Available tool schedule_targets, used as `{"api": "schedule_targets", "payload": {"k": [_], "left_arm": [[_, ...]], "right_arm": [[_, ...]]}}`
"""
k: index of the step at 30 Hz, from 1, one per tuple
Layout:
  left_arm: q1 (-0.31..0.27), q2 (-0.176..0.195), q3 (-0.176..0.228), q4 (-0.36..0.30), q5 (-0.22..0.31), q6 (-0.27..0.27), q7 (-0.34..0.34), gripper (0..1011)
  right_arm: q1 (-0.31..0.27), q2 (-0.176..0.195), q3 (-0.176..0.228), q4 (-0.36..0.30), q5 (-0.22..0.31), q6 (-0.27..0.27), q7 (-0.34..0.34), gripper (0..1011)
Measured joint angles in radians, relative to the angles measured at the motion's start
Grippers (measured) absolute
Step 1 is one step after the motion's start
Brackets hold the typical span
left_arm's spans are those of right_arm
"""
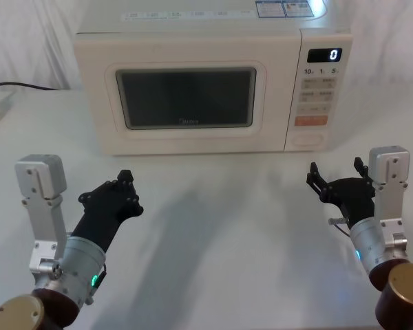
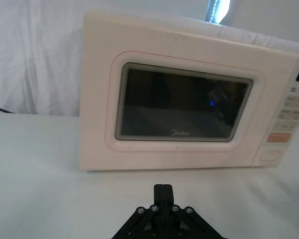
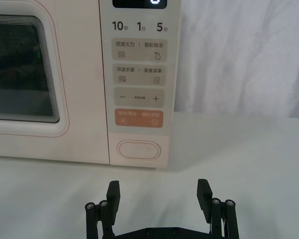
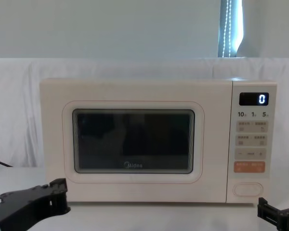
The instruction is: Press the button to open the microwave door with one hand; close the microwave door with the other hand.
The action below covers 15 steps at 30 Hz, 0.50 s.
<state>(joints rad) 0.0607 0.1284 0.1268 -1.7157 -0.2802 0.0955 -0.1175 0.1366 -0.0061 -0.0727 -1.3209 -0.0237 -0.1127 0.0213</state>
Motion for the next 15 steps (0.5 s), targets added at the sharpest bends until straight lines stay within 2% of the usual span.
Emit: {"api": "schedule_targets", "payload": {"k": [15], "left_arm": [[0.003, -0.001, 0.001, 0.002, 0.011, -0.006, 0.011, 0]], "right_arm": [[0.0, 0.0, 0.0, 0.0, 0.0, 0.0, 0.0, 1002]]}}
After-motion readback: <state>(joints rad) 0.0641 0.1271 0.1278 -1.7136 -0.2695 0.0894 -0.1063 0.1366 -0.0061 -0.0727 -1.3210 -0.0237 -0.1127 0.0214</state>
